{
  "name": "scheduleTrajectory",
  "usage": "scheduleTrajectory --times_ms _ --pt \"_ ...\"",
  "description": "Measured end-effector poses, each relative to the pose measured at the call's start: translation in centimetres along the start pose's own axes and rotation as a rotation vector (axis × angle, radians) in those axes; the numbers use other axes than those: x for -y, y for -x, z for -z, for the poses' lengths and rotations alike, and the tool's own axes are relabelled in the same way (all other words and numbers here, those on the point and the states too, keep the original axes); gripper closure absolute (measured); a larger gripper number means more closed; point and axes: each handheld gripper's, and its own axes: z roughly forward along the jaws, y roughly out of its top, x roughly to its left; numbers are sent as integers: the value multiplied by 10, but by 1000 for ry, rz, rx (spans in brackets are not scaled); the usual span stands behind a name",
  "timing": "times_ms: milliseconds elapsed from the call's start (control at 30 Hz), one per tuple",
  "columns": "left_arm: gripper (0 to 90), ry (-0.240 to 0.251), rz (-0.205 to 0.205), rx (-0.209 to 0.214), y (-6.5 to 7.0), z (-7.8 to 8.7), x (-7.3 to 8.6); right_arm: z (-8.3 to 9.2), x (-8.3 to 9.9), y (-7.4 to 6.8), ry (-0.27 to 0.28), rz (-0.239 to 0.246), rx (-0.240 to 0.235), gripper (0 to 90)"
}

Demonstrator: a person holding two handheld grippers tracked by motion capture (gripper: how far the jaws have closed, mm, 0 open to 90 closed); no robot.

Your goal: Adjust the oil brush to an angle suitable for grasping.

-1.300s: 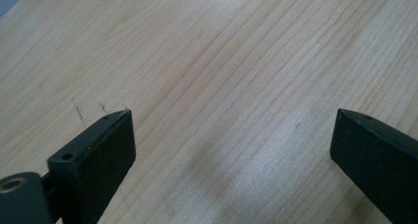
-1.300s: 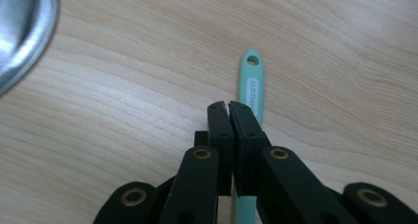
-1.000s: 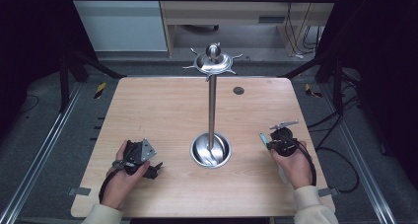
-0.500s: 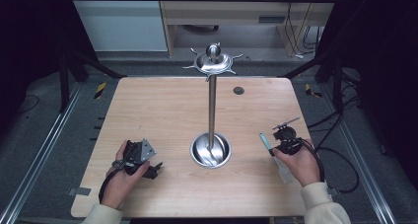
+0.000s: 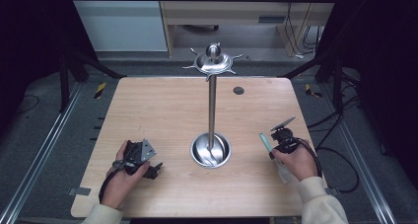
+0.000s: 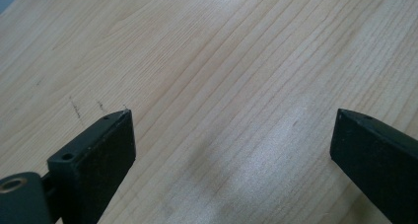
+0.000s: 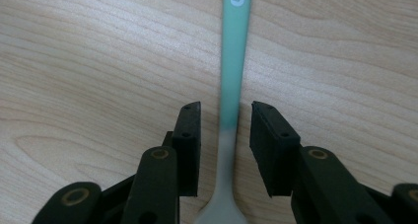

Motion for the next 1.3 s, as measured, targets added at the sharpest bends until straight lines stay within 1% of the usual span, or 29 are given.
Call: scheduleTrajectory --times_ms 133,167,333,633,800,1067,1300 --pt "31 -2 -2 0 0 0 0 -2 0 1 -12 -3 2 684" --pt "31 -2 -3 -1 0 0 0 -2 -1 2 -20 -6 0 701" --pt "31 -2 -3 1 0 0 0 -4 -2 2 -36 -10 -9 731" --pt "31 -2 -4 1 0 0 0 -6 -3 3 -51 -16 -15 775" --pt "31 -2 -5 1 0 0 0 -6 -4 3 -55 -8 -14 789" --pt "31 -2 -5 2 0 0 0 -7 -5 4 -58 -15 -13 809" --pt "31 -3 -5 0 0 0 0 -8 -5 3 -62 -16 -10 809"
